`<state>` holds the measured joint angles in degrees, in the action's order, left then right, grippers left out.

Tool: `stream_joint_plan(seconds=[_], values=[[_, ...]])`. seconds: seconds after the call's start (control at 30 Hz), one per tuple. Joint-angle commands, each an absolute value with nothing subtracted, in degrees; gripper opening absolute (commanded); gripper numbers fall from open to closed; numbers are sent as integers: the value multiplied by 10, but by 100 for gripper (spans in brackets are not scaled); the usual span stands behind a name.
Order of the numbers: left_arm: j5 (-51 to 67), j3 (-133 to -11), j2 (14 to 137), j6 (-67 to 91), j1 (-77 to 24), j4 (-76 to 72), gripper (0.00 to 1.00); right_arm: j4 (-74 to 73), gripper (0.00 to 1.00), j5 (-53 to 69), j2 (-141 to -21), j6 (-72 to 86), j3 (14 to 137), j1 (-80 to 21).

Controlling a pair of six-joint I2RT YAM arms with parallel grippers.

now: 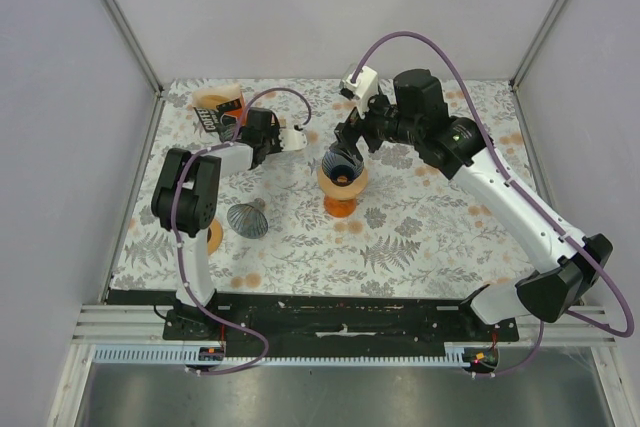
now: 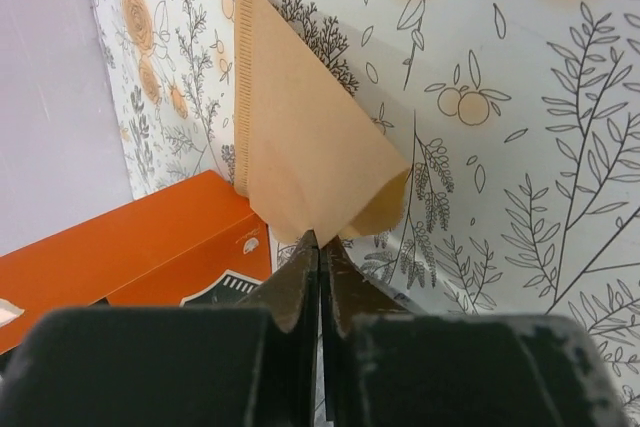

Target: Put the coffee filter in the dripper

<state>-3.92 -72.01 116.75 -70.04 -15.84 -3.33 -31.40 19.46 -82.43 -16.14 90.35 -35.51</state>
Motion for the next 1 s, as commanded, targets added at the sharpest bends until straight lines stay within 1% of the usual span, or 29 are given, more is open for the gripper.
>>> stream_joint_plan(seconds=[0.0,0.13,0.2,0.33,0.43,0.5,0.6,0.67,0.77,0.9,0.97], values=[[-19,-743,1172,-650,-157,-57,2,-306,98,186,-799,-160,903,-357],[-10,-823,1151,-500,-150,26,2,-306,98,156,-795,-142,913,-356],[-3,-864,1136,-400,-140,67,2,-304,98,134,-792,-130,920,-357],[49,-934,1101,-218,-115,163,2,-284,98,55,-788,-100,921,-357],[111,-974,1078,-69,-90,238,2,-260,98,4,-801,-62,937,-359],[139,-988,1059,19,-80,280,2,-236,98,-42,-822,-41,954,-377],[189,-975,1024,121,-74,307,2,-187,98,-111,-874,-60,988,-436],[212,-961,1000,166,-72,315,2,-166,97,-123,-916,-71,1017,-466],[241,-952,975,212,-66,340,2,-154,94,-120,-975,-81,1068,-494],[279,-947,953,229,-59,360,2,-134,89,-123,-1033,-117,1101,-515],[287,-942,946,229,-59,366,2,-133,85,-127,-1055,-125,1116,-514]])
